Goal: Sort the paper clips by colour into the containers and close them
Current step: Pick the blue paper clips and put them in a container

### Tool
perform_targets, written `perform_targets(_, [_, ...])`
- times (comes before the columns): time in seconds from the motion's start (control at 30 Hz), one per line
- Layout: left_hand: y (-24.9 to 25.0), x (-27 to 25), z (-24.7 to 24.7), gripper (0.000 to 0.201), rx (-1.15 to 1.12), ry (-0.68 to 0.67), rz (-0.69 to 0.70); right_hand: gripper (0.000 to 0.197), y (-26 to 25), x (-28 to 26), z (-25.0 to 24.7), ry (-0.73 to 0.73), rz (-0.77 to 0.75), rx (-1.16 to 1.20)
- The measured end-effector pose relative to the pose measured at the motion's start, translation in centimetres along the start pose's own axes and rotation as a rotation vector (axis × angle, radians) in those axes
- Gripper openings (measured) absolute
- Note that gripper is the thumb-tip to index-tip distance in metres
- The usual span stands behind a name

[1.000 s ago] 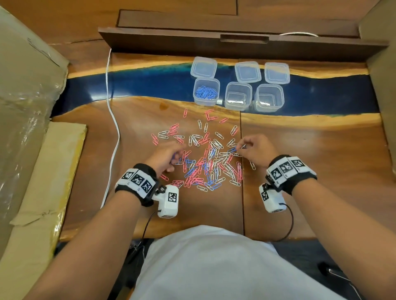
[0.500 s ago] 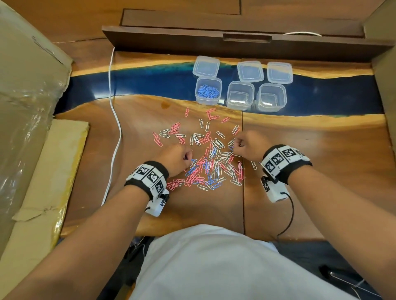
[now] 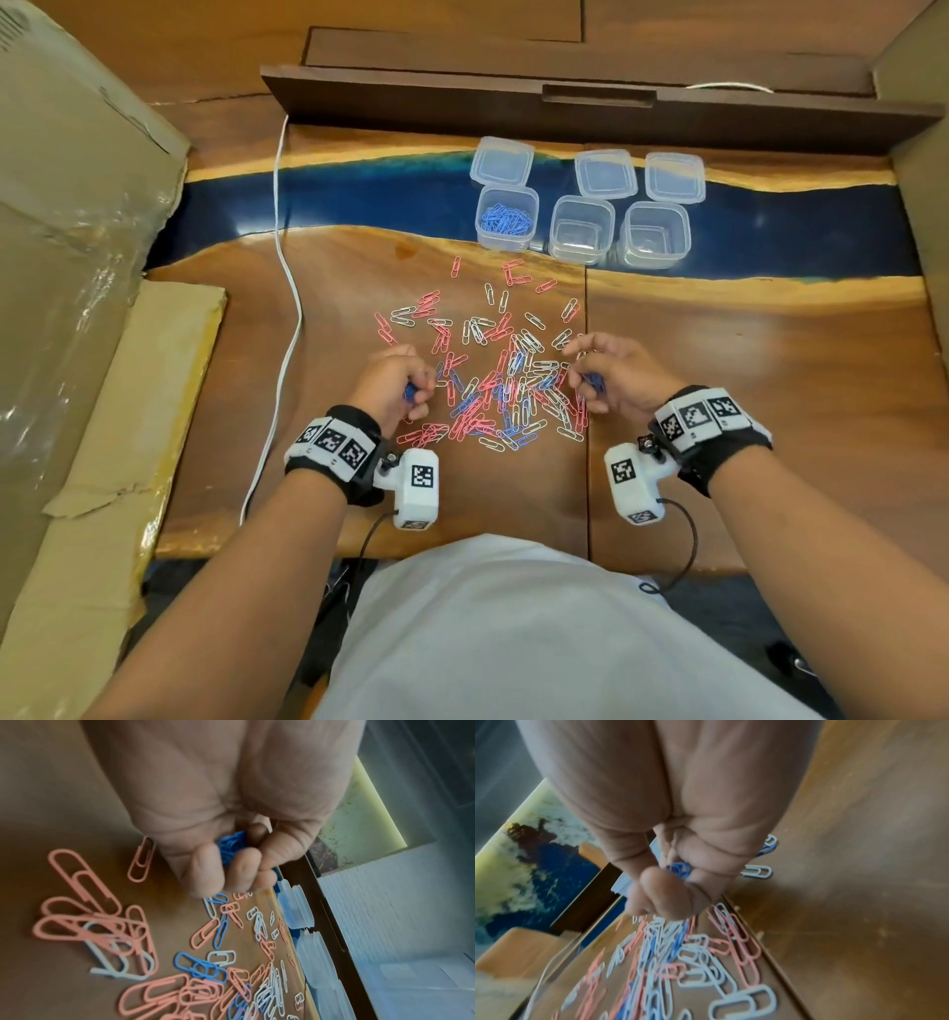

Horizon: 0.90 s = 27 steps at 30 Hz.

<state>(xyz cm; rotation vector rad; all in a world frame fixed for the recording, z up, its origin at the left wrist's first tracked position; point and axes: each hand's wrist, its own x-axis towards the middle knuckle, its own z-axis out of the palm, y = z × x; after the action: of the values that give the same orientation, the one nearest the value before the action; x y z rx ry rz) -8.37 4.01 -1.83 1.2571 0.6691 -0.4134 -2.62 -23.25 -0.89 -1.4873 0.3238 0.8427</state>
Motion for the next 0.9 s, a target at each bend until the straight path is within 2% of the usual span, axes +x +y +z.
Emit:
perform_targets(0.1, [-0.1, -0.3, -0.4, 0.031, -0.040, 0.019, -0.068, 0.014, 0.9, 0.1, 0.8, 0.043, -0.022, -0.228])
perform_targets(0.17, [0.0, -0.4, -0.6, 0.029, -0.031, 0.003, -0.115, 0.009, 1.1, 0.2, 1.4, 0.113, -0.111, -0.495])
perform_targets(0.23, [0.2, -0.1, -0.7, 0.028, 0.023, 0.016, -0.135, 0.004, 1.2, 0.7, 1.7, 0.120, -0.209, -0.761])
perform_targets(0.3, [0.5, 0.3, -0.7, 0.029, 0.281, 0.101, -0.063, 0.004, 1.2, 1.1, 1.9, 0.109, -0.252, -0.958])
perform_targets(0.37, [0.6, 0.8, -0.7, 0.029, 0.656, 0.199, 0.114, 0.005, 1.1, 1.5, 2.0, 0.109, -0.266, -1.074])
perform_targets(0.43, [0.8, 1.1, -0.5, 0.024, 0.890, 0.201, 0.235, 0.011, 1.1, 1.8, 2.1, 0.113, -0.245, -1.165])
perform_targets(0.5, [0.8, 1.4, -0.2, 0.014, 1.070, 0.192, 0.284, 0.020, 1.1, 1.9, 2.0, 0.127, -0.227, -1.181])
perform_targets(0.6, [0.9, 1.7, 0.2, 0.010, 1.294, 0.236, 0.283, 0.018, 0.9, 1.6, 1.6, 0.185, -0.257, -1.061])
perform_targets(0.67, [1.1, 2.0, 0.6, 0.011, 1.340, 0.233, 0.260, 0.012, 0.7, 1.0, 1.7, 0.182, -0.254, -0.888])
perform_targets(0.73, [1.3, 2.6, 0.8, 0.018, 1.308, 0.181, 0.214, 0.015, 0.6, 0.5, 2.1, 0.146, -0.168, -0.560])
perform_targets(0.83, [1.5, 2.9, 0.7, 0.029, 1.147, 0.131, 0.138, 0.021, 0.5, -0.2, 3.0, 0.023, -0.010, 0.063])
perform_targets(0.9, [2.0, 2.6, 0.7, 0.026, 0.950, 0.112, 0.084, 0.016, 0.4, -0.8, 3.6, -0.087, -0.014, 0.272])
